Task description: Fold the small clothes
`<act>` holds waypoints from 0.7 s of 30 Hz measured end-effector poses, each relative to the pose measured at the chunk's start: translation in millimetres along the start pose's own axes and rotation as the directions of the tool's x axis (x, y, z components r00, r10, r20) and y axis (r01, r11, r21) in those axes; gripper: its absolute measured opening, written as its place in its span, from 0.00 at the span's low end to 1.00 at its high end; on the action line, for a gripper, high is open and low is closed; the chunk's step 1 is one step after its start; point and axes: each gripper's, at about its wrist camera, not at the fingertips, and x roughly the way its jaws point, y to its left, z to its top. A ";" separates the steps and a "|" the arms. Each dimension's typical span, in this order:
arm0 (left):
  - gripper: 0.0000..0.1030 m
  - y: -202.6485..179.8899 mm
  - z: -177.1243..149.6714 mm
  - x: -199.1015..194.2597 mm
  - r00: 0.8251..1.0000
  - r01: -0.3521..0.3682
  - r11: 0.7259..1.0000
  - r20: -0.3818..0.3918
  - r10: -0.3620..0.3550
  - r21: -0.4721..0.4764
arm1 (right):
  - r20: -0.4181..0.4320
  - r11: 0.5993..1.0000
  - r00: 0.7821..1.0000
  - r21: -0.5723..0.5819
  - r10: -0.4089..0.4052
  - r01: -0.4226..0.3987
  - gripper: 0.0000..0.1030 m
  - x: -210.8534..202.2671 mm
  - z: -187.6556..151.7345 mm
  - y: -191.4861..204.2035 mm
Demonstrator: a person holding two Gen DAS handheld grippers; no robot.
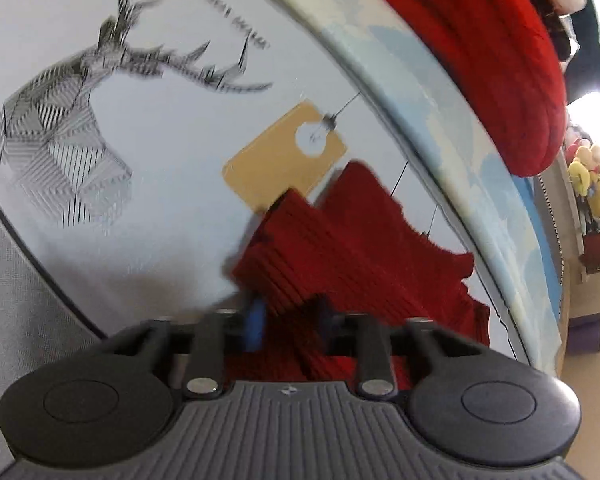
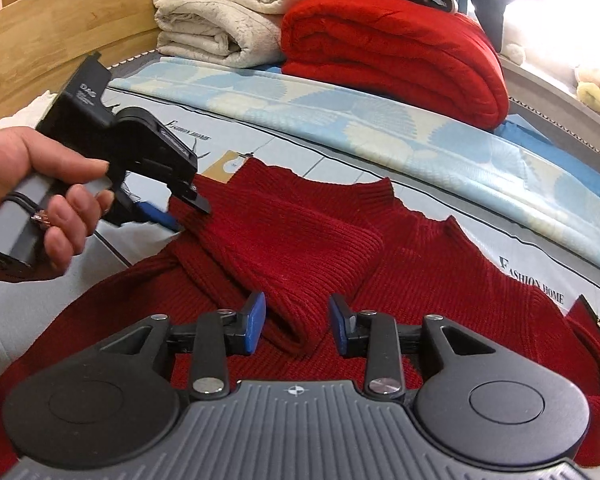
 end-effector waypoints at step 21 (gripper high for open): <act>0.13 -141.5 -79.5 -53.2 0.834 0.551 0.611 -0.347 -0.429 0.569 | 0.060 0.978 0.976 -0.012 -0.207 0.208 0.41 5.0 4.8 -9.5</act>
